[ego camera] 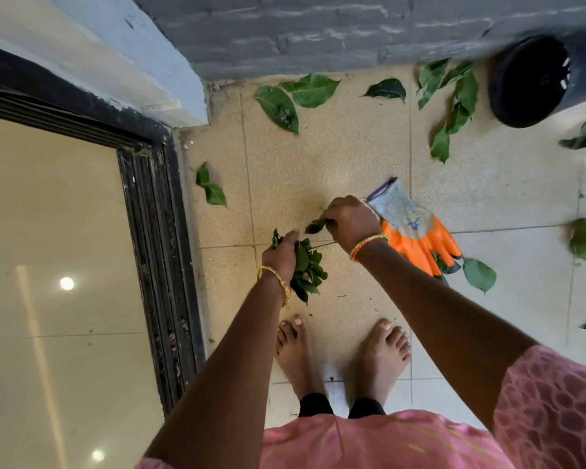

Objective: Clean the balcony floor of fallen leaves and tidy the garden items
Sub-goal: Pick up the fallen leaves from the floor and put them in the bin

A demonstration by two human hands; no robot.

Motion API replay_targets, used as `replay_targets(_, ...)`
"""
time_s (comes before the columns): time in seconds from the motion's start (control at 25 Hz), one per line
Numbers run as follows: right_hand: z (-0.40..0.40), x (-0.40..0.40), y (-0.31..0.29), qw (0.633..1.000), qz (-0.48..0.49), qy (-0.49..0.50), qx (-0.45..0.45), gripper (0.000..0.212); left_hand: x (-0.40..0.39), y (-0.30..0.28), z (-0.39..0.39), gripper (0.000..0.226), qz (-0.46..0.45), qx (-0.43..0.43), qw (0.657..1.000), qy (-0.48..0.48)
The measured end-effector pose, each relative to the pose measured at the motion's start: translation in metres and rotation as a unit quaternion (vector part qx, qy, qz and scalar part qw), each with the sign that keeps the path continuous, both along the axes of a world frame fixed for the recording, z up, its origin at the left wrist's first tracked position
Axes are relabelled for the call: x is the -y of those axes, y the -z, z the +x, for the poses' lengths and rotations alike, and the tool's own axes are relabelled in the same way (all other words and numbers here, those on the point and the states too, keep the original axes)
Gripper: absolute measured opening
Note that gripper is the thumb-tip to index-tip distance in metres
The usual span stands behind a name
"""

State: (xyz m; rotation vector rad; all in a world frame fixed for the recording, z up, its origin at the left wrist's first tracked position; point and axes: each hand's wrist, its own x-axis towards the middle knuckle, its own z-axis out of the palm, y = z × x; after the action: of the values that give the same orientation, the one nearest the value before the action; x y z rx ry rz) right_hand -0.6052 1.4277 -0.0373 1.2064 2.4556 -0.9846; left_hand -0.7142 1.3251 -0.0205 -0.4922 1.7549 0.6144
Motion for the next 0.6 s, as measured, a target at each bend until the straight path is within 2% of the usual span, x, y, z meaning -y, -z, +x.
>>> replay_targets(0.12, -0.001, 0.027, -0.028, 0.998, -0.020, -0.017, -0.053, 0.018, -0.003, -0.009, 0.009, 0.070, 0.004, 0.004, 0.999, 0.043)
replay_targets(0.24, -0.005, 0.039, -0.050, 0.994, -0.077, -0.023, -0.079, 0.013, 0.001, -0.020, 0.013, 0.057, 0.005, 0.014, 0.999, 0.036)
replay_targets(0.36, -0.009, 0.041, -0.068, 0.986, -0.135, 0.036, -0.095, 0.024, 0.007, -0.036, 0.011, 0.051, 0.007, 0.051, 0.999, -0.018)
replay_targets(0.44, -0.015, 0.042, -0.081, 0.968, -0.218, 0.104, -0.072, 0.039, 0.012, -0.044, 0.008, 0.059, 0.010, 0.065, 0.998, -0.019)
replay_targets(0.52, -0.025, 0.045, -0.089, 0.952, -0.283, 0.115, -0.030, 0.048, 0.018, -0.046, 0.003, 0.070, 0.011, 0.052, 0.998, -0.012)
replay_targets(0.6, -0.039, 0.047, -0.090, 0.954, -0.277, 0.112, -0.009, 0.050, 0.024, -0.050, -0.004, 0.064, 0.009, 0.037, 0.999, -0.023)
